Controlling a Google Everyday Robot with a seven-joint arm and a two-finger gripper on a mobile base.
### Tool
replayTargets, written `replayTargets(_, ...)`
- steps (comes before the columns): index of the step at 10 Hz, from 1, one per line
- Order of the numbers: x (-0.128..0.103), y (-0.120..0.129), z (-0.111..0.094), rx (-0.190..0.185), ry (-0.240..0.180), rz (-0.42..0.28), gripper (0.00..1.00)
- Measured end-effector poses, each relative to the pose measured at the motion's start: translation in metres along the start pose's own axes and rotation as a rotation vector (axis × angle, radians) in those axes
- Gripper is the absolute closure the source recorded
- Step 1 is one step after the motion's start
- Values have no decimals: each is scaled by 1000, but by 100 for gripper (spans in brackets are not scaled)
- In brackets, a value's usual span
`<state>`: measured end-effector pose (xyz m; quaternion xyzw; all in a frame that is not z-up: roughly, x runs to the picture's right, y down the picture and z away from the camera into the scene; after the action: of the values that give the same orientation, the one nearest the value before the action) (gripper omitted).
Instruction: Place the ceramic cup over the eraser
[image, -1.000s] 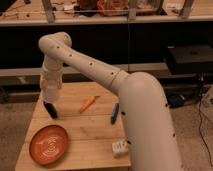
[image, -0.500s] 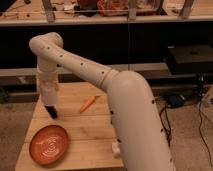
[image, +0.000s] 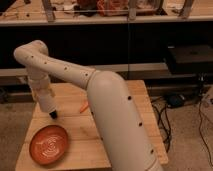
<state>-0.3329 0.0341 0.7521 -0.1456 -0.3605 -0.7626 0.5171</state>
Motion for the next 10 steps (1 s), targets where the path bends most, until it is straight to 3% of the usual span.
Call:
replayTargets(3,4,12,10,-22,10,71,49)
replayTargets(6,8,12,16,-26,8,97,22)
replayTargets(10,14,11,20,-2,2,118,20)
